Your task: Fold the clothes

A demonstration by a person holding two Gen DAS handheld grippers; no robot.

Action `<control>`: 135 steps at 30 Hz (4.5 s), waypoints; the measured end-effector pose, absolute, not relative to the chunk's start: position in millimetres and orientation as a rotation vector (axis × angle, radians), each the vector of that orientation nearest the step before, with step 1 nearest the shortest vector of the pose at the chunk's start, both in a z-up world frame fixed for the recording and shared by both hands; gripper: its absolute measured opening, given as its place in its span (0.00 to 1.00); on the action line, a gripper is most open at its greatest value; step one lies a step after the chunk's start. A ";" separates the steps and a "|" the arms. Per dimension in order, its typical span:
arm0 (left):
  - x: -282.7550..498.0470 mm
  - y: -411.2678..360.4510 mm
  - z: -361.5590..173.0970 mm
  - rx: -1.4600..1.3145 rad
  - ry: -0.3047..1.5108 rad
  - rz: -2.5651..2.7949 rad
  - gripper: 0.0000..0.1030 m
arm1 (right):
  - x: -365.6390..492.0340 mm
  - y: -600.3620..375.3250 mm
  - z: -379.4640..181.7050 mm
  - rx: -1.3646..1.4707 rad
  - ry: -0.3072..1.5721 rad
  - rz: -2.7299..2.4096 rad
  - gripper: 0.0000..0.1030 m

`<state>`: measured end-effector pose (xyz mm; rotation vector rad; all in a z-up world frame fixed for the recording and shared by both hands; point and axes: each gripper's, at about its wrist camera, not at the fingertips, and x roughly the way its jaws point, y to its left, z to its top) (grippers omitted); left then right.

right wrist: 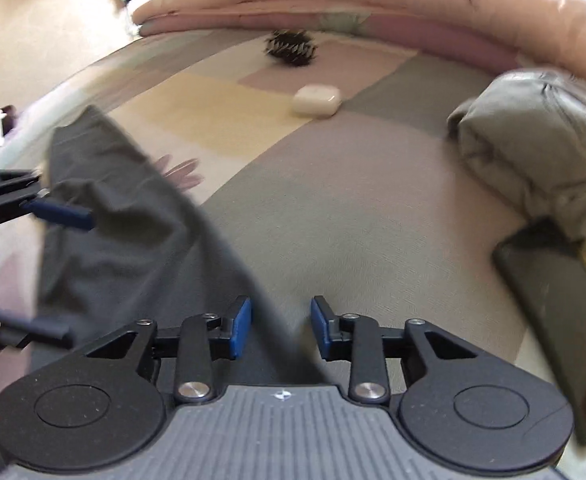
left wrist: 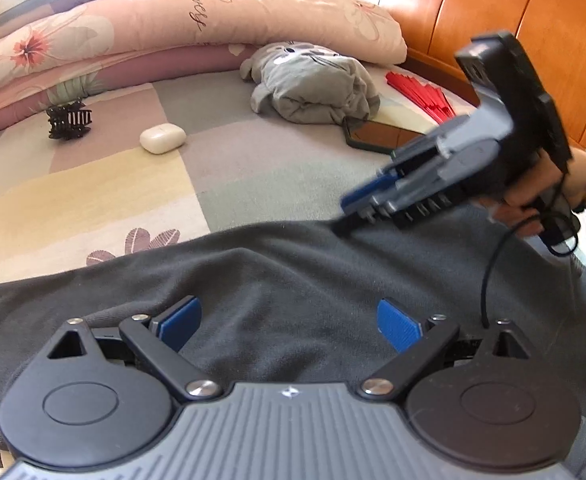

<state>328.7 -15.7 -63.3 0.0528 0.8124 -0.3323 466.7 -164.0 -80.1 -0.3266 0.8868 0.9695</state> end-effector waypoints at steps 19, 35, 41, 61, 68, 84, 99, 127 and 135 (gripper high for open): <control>321.7 -42.6 -68.3 0.109 0.821 -0.403 0.92 | 448.6 -363.7 -74.3 -0.298 0.985 0.595 0.59; 317.3 -40.8 -63.0 0.078 0.801 -0.419 0.92 | 448.8 -388.3 -58.8 -0.096 0.919 0.385 0.25; 313.3 -40.1 -55.2 0.066 0.780 -0.437 0.92 | 439.0 -395.9 -29.9 0.111 0.968 0.306 0.47; 309.9 -35.6 -45.9 0.010 0.767 -0.475 0.92 | 401.3 -327.6 -66.3 0.116 1.132 0.266 0.82; 306.3 -34.4 -40.6 -0.001 0.746 -0.487 0.92 | 405.0 -333.4 -60.7 0.170 1.110 0.179 0.82; 299.2 -38.4 -31.4 -0.035 0.727 -0.561 0.92 | 239.7 -312.8 -36.8 0.160 1.147 0.352 0.95; 305.0 -50.7 -46.7 0.013 0.790 -0.552 0.92 | 299.1 -332.4 -65.9 0.248 1.065 0.277 0.95; 315.0 -43.3 -56.4 0.018 0.819 -0.490 0.92 | 418.9 -286.5 -75.4 -0.253 0.955 0.077 0.95; 316.7 -43.5 -58.7 0.017 0.823 -0.486 0.92 | 411.2 -281.7 -37.1 -0.358 0.866 0.226 0.63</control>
